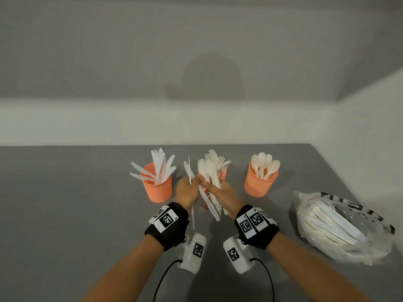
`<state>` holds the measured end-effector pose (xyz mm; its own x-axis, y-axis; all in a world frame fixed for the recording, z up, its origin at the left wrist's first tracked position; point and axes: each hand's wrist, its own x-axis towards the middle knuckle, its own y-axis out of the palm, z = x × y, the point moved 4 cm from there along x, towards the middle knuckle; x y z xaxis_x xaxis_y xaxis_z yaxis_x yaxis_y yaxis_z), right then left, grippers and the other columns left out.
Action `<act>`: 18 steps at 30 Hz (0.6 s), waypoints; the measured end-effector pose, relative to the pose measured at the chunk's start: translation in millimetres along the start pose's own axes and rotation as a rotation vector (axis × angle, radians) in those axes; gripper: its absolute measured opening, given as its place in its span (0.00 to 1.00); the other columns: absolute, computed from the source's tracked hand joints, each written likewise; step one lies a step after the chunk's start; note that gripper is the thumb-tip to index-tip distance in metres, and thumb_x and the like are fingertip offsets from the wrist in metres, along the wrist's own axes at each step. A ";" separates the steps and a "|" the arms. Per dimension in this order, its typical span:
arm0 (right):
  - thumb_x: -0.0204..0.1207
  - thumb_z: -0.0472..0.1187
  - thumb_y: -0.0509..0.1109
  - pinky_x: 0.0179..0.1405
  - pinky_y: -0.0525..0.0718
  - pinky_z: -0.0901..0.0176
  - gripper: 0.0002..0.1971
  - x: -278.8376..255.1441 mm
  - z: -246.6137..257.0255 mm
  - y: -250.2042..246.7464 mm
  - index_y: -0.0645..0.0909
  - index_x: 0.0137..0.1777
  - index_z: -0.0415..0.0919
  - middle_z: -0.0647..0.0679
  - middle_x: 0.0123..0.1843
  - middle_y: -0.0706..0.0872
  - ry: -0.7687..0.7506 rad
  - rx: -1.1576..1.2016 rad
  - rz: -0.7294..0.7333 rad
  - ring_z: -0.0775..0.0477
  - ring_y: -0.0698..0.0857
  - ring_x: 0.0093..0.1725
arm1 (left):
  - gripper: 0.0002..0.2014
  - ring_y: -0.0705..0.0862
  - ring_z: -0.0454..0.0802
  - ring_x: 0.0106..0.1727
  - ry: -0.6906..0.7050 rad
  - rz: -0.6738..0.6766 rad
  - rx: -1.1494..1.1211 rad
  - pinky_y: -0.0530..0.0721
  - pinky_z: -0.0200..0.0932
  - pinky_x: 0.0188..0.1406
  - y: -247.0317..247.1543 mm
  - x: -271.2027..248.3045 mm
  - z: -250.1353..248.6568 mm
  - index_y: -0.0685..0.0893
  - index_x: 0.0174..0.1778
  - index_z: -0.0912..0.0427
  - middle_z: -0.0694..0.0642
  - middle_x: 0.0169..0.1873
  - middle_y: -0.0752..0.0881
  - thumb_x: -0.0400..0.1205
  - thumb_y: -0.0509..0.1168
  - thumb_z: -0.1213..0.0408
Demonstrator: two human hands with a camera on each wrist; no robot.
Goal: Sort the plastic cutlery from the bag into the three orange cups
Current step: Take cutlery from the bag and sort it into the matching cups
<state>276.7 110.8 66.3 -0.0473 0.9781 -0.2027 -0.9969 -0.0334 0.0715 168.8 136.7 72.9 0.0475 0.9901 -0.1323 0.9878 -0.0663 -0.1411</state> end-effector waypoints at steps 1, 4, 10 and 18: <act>0.81 0.43 0.65 0.31 0.87 0.55 0.06 1.4 -1.9 -1.0 0.81 0.47 0.43 0.41 0.33 0.87 0.000 -0.018 -0.015 0.46 0.86 0.28 | 0.19 0.75 0.41 0.17 -0.022 -0.050 -0.024 0.71 0.31 0.19 -5.8 3.7 1.1 0.76 0.29 0.61 0.55 0.21 0.78 0.86 0.52 0.65; 0.82 0.42 0.63 0.27 0.86 0.57 0.06 2.1 -6.4 -7.9 0.77 0.46 0.41 0.39 0.32 0.83 0.071 -0.011 -0.069 0.48 0.84 0.25 | 0.20 0.78 0.46 0.24 -0.042 -0.233 -0.154 0.77 0.38 0.30 -32.3 16.9 -0.3 0.74 0.30 0.58 0.53 0.22 0.80 0.88 0.49 0.61; 0.82 0.44 0.62 0.13 0.63 0.69 0.06 2.1 -4.7 -12.0 0.72 0.44 0.46 0.53 0.22 0.68 0.145 0.005 0.017 0.59 0.63 0.14 | 0.16 0.78 0.48 0.25 0.200 -0.543 -0.165 0.79 0.43 0.34 -93.8 42.1 -38.3 0.73 0.35 0.59 0.54 0.25 0.74 0.85 0.55 0.54; 0.82 0.60 0.48 0.13 0.62 0.70 0.21 4.8 2.4 -9.3 0.74 0.48 0.46 0.53 0.22 0.68 0.193 0.100 0.117 0.60 0.63 0.15 | 0.15 0.80 0.56 0.39 0.197 -0.527 0.043 0.80 0.50 0.41 -107.4 77.6 -20.4 0.70 0.37 0.58 0.53 0.30 0.76 0.86 0.53 0.53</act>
<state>286.0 116.4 67.0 -0.1830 0.9110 -0.3695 -0.9731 -0.1142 0.2003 69.4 223.2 97.8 -0.4200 0.8947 0.1520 0.8785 0.4428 -0.1792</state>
